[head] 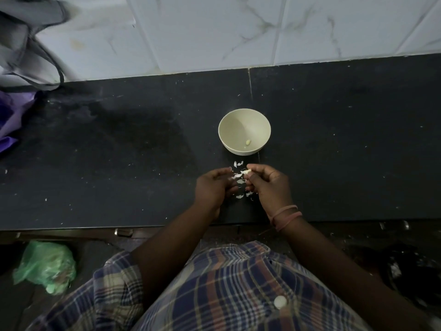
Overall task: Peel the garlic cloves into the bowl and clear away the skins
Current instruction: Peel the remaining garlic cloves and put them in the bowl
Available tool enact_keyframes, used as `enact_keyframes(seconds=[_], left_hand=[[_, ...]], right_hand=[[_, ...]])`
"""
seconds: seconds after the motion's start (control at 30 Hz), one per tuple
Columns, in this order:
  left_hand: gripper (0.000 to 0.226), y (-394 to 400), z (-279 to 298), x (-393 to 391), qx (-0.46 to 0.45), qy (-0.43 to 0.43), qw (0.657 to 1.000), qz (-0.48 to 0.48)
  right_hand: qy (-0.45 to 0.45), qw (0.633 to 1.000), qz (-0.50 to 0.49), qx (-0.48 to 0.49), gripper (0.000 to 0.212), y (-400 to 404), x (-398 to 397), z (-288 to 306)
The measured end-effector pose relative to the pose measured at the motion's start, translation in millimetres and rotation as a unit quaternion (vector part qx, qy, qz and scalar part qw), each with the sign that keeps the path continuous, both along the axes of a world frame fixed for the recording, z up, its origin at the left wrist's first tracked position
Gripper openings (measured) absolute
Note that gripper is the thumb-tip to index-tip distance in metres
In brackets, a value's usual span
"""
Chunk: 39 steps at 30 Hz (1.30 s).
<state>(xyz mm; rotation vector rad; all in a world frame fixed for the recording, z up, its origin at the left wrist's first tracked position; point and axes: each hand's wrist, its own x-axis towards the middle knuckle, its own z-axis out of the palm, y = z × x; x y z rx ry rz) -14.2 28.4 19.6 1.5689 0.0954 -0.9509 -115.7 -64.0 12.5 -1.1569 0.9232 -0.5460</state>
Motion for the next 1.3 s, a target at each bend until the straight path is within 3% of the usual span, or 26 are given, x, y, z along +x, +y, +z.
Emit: enact_keyframes(seconds=[0.2,0.37,0.6,0.83,0.93,1.3], left_hand=[[0.03,-7.3,7.7,-4.0,0.014,-0.031,0.999,-0.036],[0.018,-7.4,1.5,2.8,0.044,-0.11,0.992,-0.037],[0.005,-3.9,2.5,0.0,0.02,-0.071,0.996,-0.046],[0.032,-5.3,2.1,0.6,-0.005,-0.059,0.997,-0.047],[0.013,-9.6,5.1,-3.6,-0.044,-0.026,0.997,-0.052],[0.007,-7.5,5.9,-2.7,-0.049,0.001,0.997,-0.054]], right_hand=[[0.044,0.997,0.006,-0.07,0.012,-2.1,-1.4,-0.7],[0.048,0.995,0.014,-0.083,0.012,-0.4,-2.7,2.3],[0.061,0.993,0.018,-0.098,0.011,0.1,-1.8,0.3],[0.081,0.988,0.022,-0.126,0.013,-1.6,-3.2,-2.7],[0.08,0.989,0.02,-0.127,0.011,-0.7,-2.1,-1.8],[0.026,0.993,0.03,-0.115,0.006,3.6,-1.5,9.2]])
